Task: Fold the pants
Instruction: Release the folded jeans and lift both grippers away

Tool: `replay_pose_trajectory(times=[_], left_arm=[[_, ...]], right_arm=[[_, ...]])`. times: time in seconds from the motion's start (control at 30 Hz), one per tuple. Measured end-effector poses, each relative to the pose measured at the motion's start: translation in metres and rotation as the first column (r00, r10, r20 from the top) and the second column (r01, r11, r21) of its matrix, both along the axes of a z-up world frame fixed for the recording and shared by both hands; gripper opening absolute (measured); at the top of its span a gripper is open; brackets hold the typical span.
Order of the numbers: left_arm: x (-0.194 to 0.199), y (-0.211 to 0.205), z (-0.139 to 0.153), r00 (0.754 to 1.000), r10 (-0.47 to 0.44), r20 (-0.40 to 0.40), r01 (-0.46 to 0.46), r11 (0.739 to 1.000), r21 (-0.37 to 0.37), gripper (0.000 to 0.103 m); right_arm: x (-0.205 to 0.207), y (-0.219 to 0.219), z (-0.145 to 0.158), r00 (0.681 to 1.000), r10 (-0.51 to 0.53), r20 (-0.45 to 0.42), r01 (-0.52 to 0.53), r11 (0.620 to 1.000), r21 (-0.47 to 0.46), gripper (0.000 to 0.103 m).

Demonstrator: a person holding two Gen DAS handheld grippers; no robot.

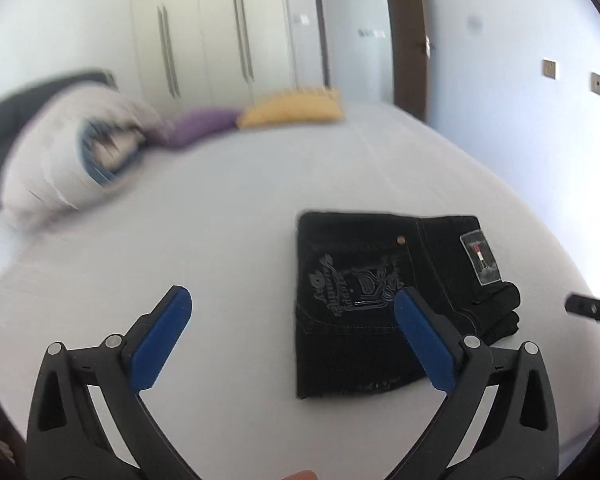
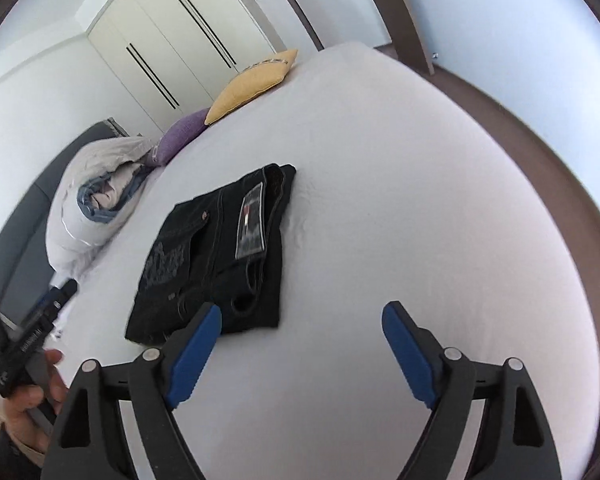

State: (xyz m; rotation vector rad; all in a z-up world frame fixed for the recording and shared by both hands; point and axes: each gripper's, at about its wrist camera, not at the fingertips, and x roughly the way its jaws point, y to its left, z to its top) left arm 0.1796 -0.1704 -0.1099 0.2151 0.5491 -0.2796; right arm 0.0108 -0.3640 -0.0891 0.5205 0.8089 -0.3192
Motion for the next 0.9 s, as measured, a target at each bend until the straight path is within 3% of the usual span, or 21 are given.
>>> replay_pose_trajectory(times=[0.07, 0.1, 0.13, 0.23, 0.33, 0.43, 0.53, 0.7, 0.8, 0.9], left_arm=[[-0.031, 0.006, 0.009, 0.999, 0.046, 0.025, -0.047, 0.999, 0.027, 0.103], [-0.052, 0.007, 0.012, 0.997, 0.07, 0.026, -0.07, 0.997, 0.028, 0.103], [-0.076, 0.019, 0.019, 0.996, 0.089, 0.027, -0.089, 0.996, 0.012, 0.103], [-0.123, 0.059, 0.047, 0.986, 0.155, 0.053, -0.15, 0.984, -0.094, 0.103], [-0.16, 0.094, 0.086, 0.986, 0.13, 0.102, -0.115, 0.983, -0.141, 0.103], [-0.176, 0.106, 0.126, 0.98, 0.097, 0.171, -0.078, 0.99, -0.115, 0.103], [-0.181, 0.111, 0.161, 0.96, 0.101, 0.262, -0.084, 0.993, -0.077, 0.103], [-0.193, 0.127, 0.209, 0.915, 0.149, 0.375, -0.116, 0.987, -0.108, 0.103], [-0.203, 0.137, 0.239, 0.885, 0.145, 0.442, -0.11, 0.989, -0.103, 0.103], [-0.201, 0.134, 0.253, 0.884, 0.118, 0.452, -0.102, 0.993, -0.058, 0.103]], right_arm=[[-0.023, 0.027, 0.006, 1.0, 0.01, -0.014, -0.011, 0.993, -0.114, 0.088], [-0.035, 0.04, 0.009, 1.0, 0.009, -0.011, -0.011, 0.987, -0.158, 0.095], [-0.047, 0.052, 0.012, 1.0, 0.006, 0.0, -0.006, 0.982, -0.19, 0.102], [-0.072, 0.074, 0.024, 0.999, 0.023, 0.04, -0.013, 0.971, -0.24, 0.103], [-0.078, 0.096, 0.043, 0.996, 0.076, 0.05, -0.057, 0.949, -0.311, 0.103], [-0.081, 0.108, 0.073, 0.991, 0.096, 0.09, -0.046, 0.893, -0.447, 0.103], [-0.086, 0.111, 0.108, 0.984, 0.102, 0.147, -0.011, 0.855, -0.519, 0.103], [-0.09, 0.116, 0.163, 0.968, 0.087, 0.235, 0.08, 0.781, -0.619, 0.103], [-0.094, 0.117, 0.193, 0.951, 0.095, 0.294, 0.123, 0.757, -0.641, 0.103], [-0.093, 0.115, 0.22, 0.937, 0.094, 0.337, 0.155, 0.753, -0.64, 0.103]])
